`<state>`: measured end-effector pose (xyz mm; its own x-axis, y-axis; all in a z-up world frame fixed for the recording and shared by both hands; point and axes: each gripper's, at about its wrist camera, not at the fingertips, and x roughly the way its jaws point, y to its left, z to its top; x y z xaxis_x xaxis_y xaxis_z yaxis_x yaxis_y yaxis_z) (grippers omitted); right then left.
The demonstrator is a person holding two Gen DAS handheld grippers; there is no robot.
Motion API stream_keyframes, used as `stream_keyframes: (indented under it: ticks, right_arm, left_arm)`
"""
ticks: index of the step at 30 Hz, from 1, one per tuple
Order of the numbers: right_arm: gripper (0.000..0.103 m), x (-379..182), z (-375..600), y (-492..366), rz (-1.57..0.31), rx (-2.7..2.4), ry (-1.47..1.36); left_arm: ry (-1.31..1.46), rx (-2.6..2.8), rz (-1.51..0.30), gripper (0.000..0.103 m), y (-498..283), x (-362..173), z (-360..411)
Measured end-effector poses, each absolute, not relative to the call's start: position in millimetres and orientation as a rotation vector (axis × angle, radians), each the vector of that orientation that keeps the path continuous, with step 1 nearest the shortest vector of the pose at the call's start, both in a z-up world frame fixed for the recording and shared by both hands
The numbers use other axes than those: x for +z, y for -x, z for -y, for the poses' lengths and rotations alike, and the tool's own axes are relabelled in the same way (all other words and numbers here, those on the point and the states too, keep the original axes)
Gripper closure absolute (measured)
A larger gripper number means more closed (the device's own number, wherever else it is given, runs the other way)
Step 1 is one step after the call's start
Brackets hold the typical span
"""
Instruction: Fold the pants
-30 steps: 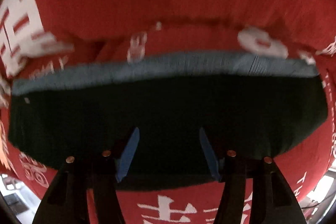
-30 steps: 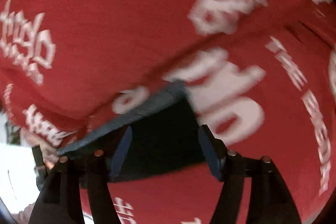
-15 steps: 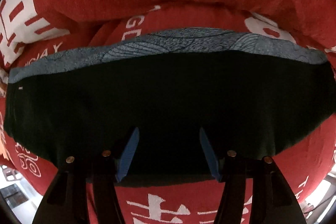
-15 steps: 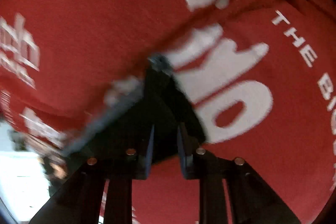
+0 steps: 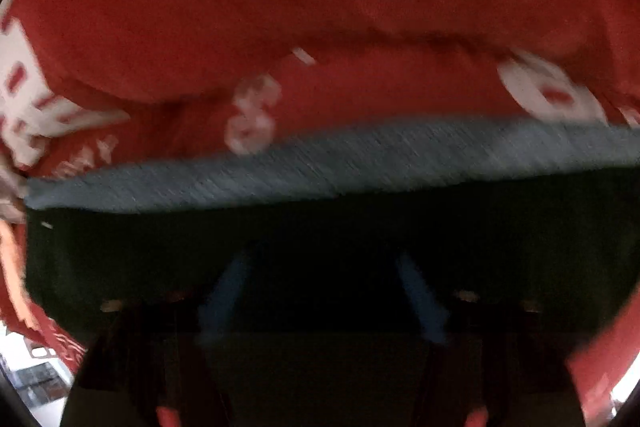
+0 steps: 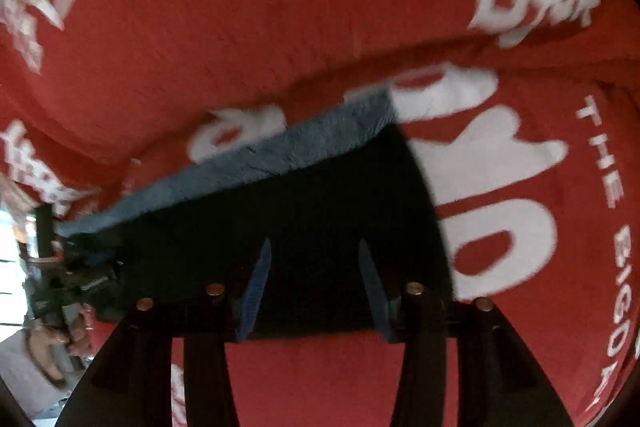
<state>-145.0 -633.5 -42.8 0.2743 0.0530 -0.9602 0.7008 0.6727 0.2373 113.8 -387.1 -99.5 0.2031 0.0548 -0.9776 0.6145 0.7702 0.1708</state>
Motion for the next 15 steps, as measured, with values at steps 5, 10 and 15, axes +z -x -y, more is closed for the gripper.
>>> stream_keyframes:
  ticks: [5,10,15]
  right_arm:
    - [0.087,-29.5,655.5,163.8,-1.186,-0.585,-0.772]
    - [0.06,-15.2,608.5,146.4,-1.167,-0.331,-0.869]
    - [0.059,-32.7,499.2,97.5,-1.152,0.007,-1.065]
  left_arm:
    - [-0.533,-0.312,-1.356,0.013,-158.0,-73.8,337.4]
    - [-0.547,-0.259,-1.329,0.013,-173.4,-45.1,262.2]
    - [-0.572,-0.186,-1.31,0.013,-191.3,-41.7,183.1]
